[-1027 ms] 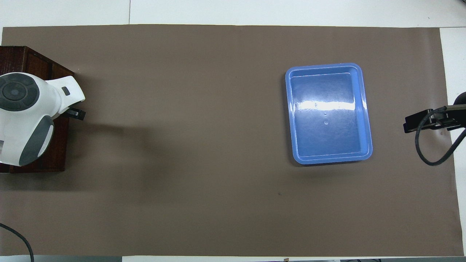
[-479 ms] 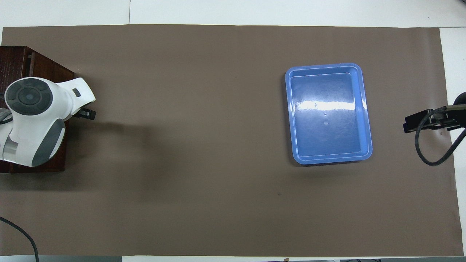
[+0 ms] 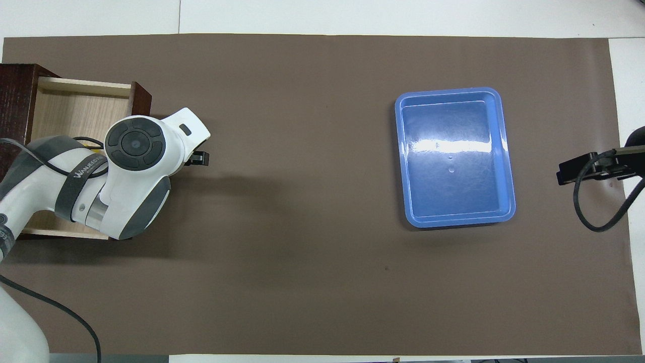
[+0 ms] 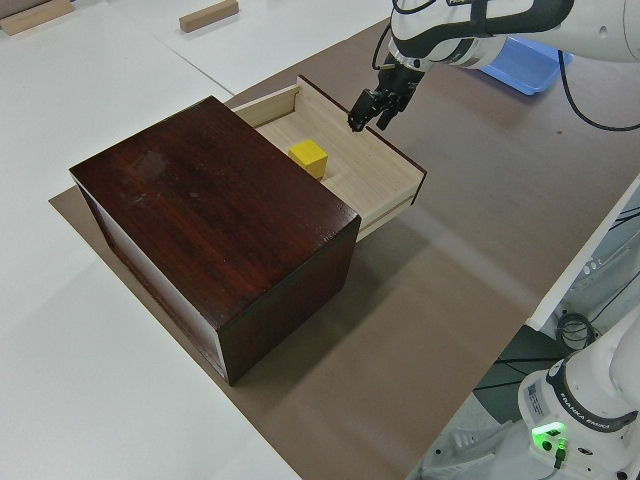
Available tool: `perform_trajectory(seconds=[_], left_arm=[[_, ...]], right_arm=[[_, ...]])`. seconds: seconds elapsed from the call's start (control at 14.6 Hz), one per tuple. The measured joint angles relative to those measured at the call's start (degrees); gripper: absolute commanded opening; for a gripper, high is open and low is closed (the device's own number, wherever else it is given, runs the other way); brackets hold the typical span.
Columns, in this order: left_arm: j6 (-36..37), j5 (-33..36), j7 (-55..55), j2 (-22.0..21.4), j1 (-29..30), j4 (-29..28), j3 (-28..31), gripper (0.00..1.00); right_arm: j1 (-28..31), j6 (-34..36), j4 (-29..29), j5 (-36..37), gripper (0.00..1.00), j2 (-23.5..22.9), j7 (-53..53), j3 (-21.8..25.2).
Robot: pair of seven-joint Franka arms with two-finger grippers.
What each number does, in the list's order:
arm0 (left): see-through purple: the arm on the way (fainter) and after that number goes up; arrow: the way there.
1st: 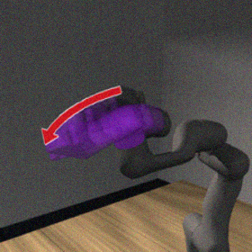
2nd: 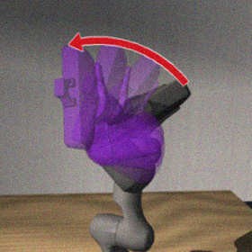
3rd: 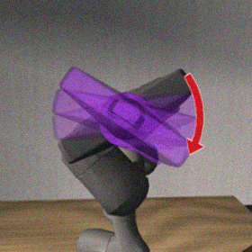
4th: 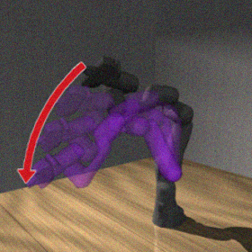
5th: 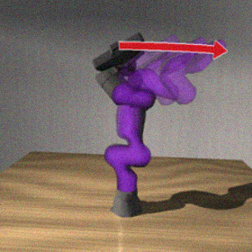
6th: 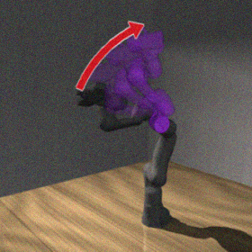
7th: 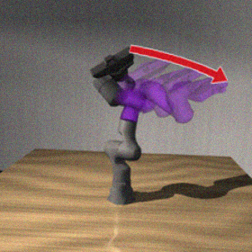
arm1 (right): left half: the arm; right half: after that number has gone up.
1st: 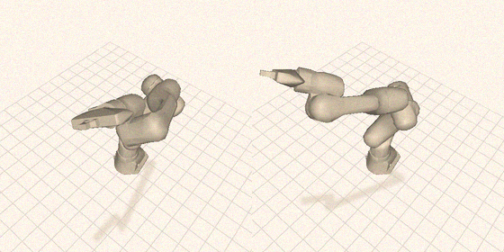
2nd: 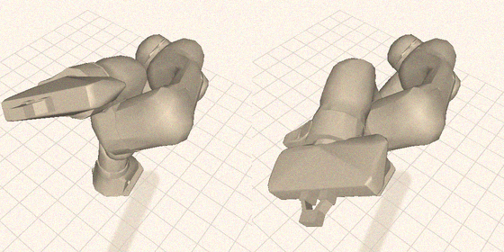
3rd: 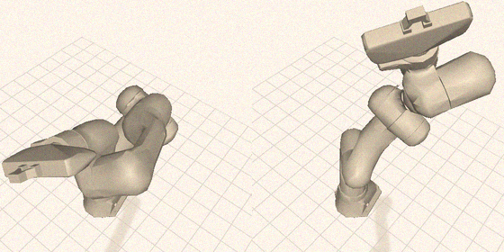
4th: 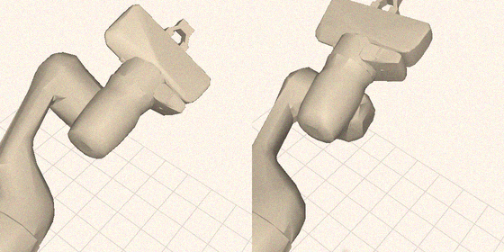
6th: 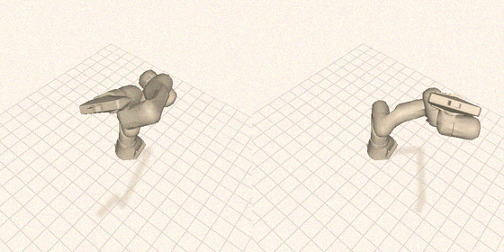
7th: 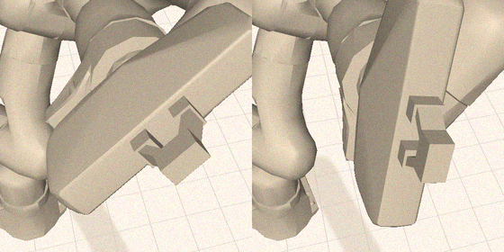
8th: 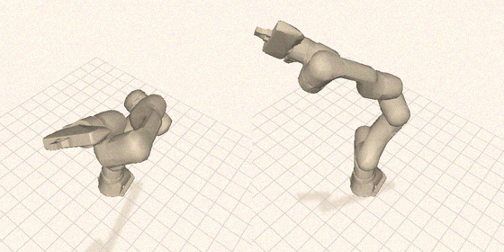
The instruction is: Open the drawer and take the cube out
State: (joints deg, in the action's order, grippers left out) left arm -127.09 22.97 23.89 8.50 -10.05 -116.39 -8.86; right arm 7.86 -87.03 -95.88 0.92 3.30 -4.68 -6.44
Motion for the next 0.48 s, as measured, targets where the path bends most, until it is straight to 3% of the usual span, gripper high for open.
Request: perform_trajectory(seconds=[0.21, 0.48], left_arm=[[5.5, -3.4, 0.6, 0.4, -0.1, 4.4, -0.1, 1.0], [23.1, -9.7, 4.4, 2.9, 0.5, 23.5, 0.8, 1.0]], right_arm=[[0.0, 0.0, 0.0, 0.0, 1.0, 0.0, 0.0, 0.3], [0.0, 0.0, 0.0, 0.0, 1.0, 0.0, 0.0, 0.3]])
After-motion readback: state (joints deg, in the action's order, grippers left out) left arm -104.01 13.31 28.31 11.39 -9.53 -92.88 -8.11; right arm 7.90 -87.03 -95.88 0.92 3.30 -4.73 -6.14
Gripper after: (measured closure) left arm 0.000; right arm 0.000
